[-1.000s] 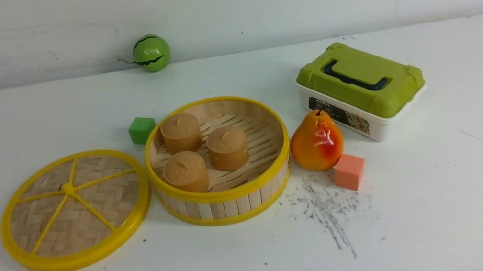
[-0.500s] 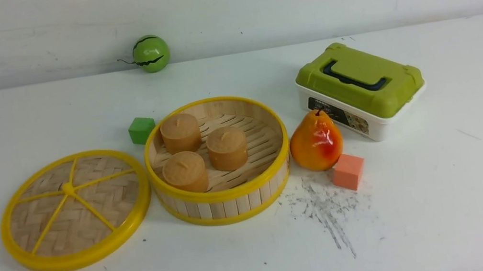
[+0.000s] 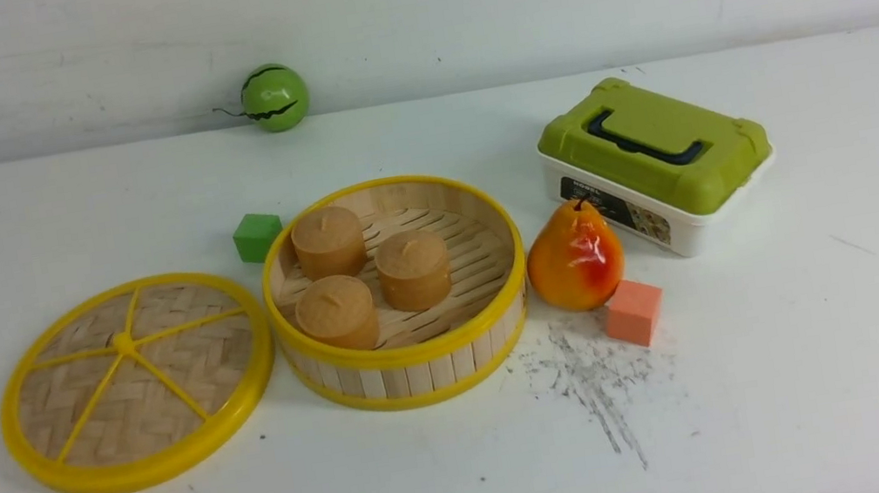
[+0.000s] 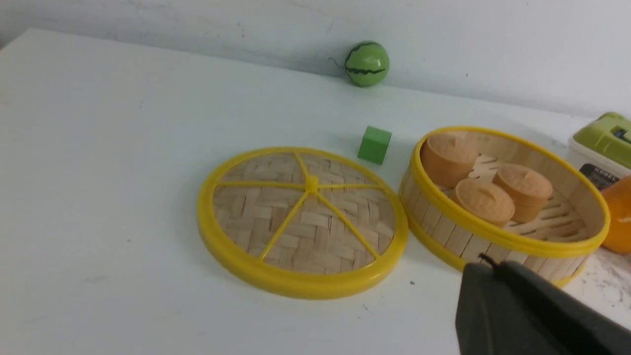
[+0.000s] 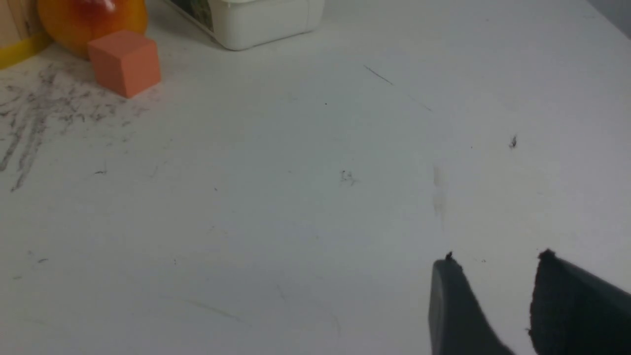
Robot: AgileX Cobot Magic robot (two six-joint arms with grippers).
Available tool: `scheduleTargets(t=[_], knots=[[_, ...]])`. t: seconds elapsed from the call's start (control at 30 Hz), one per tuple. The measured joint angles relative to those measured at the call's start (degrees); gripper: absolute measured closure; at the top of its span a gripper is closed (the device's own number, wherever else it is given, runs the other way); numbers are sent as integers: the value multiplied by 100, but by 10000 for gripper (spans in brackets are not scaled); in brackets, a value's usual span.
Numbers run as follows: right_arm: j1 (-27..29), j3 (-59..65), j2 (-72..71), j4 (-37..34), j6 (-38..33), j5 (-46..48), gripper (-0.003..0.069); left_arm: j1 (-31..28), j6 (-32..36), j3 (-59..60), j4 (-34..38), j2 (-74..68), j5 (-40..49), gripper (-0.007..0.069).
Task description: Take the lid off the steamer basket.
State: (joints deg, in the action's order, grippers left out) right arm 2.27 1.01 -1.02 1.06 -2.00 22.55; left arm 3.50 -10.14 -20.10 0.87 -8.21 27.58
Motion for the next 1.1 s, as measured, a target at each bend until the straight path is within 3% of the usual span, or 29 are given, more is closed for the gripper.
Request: scheduleTargets(t=[0.2, 0.4, 0.63, 0.8, 1.1], knots=[[0, 0, 0, 0, 0, 0, 419, 0, 0, 1241, -234, 833, -495, 636], [0, 0, 0, 0, 0, 0, 419, 0, 15, 2142, -11, 879, -1308, 636], [0, 0, 0, 0, 0, 0, 419, 0, 416, 2169, 291, 879, -767, 636], [0, 0, 0, 0, 0, 0, 419, 0, 1262, 2178, 599, 879, -619, 636], [0, 0, 0, 0, 0, 0, 419, 0, 1423, 2178, 632, 879, -619, 636]])
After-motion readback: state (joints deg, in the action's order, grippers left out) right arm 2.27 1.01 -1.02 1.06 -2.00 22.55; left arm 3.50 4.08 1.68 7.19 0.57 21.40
